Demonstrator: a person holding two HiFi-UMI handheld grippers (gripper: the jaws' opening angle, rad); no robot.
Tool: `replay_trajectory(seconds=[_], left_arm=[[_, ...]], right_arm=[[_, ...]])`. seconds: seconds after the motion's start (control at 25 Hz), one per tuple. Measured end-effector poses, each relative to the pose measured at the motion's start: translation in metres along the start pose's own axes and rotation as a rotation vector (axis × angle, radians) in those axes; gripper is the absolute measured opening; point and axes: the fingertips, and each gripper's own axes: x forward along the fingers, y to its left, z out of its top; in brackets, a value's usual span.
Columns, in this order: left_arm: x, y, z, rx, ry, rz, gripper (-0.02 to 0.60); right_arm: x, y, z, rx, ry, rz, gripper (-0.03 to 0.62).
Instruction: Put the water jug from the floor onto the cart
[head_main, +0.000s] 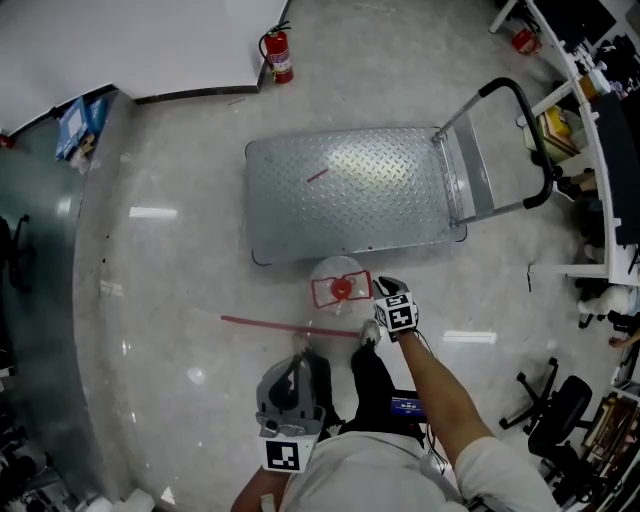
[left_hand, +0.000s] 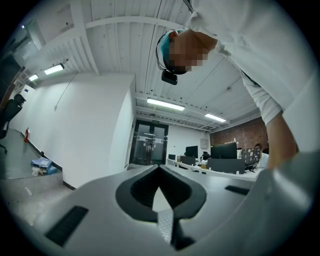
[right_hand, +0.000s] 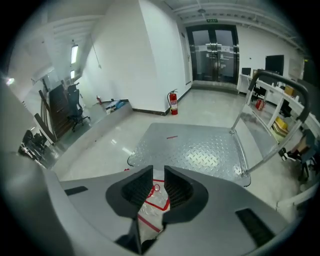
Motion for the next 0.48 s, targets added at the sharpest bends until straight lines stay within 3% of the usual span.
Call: replay_trajectory(seconds=[0.12,0.48], left_arm=[[0.003,0.003,-0.009,-0.011,0.014,-0.001,0.003],[0.010,0.015,-0.053,-0.049,0.073,0.003,0.003]], right_arm=[[0.024,-0.004,-0.020,0.010,0.071,-0.007,0.100],[0.093,-0.024,-0.076,0.017,0.238,-0.035,0.110]])
